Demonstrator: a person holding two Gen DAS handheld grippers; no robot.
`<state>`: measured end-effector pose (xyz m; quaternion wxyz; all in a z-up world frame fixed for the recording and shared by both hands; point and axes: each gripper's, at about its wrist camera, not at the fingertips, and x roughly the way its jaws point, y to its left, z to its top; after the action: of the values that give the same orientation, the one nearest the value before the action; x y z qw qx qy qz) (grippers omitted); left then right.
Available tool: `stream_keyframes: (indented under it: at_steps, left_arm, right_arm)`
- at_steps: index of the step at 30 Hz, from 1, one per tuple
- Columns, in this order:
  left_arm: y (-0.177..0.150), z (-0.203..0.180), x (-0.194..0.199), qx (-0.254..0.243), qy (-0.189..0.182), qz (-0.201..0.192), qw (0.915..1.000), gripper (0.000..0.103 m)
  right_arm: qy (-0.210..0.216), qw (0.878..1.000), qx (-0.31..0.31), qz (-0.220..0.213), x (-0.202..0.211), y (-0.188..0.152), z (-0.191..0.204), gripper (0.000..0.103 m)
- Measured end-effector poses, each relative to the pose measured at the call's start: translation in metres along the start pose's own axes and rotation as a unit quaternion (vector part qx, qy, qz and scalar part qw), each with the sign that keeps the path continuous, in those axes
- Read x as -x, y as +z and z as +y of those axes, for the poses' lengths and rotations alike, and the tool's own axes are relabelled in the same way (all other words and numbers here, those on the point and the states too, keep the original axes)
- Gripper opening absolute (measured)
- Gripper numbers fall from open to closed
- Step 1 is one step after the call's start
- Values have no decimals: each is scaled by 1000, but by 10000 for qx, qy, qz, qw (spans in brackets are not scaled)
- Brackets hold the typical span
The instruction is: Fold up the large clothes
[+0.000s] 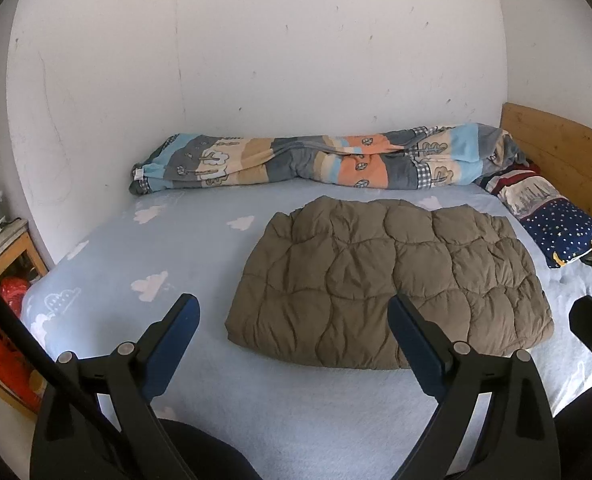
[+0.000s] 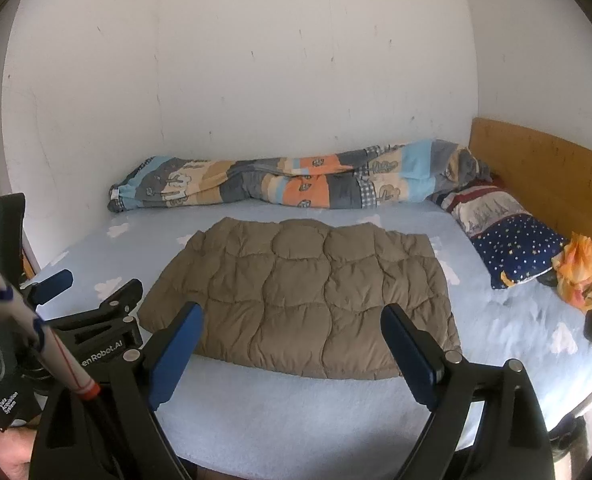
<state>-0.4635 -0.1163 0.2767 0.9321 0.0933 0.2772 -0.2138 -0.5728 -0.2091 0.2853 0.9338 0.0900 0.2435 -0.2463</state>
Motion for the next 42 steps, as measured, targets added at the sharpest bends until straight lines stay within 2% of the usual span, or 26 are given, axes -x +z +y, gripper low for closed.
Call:
stream_keyframes:
  at_steps: [4,10,15,18,21,32,35,42]
  left_arm:
    - [0,0,-1,28,-48,-24,10000,95]
    - [-2,1,-13,139,-258,146,9995,95]
    - [-2,0,-21,127,-203,243,9994,95]
    - [-3,1,-24,160,-312,296,9989,95]
    - [-3,2,-28,106,-264,316,9991,95]
    - [0,13,-28,1,596,302,9978,95]
    - [1,12,-26,-89,597,243,9979,95]
    - [0,6,-21,-146,279,235,9992,95]
  right_arm:
    - [-13,10000,15,30,-4,-1,0,93]
    - [-30,9999,-3,132,-12,-3,-2,93]
    - [-38,9998,7,191,-20,-3,-1,93]
    - [-35,9997,21,243,-24,-5,0,93]
    - [-47,9997,29,252,-26,-5,0,93]
    - [-78,9996,25,264,-29,-9,2,93]
    - [-59,9996,74,281,-30,-11,1,93]
    - [-132,9993,103,338,-33,-12,-1,93]
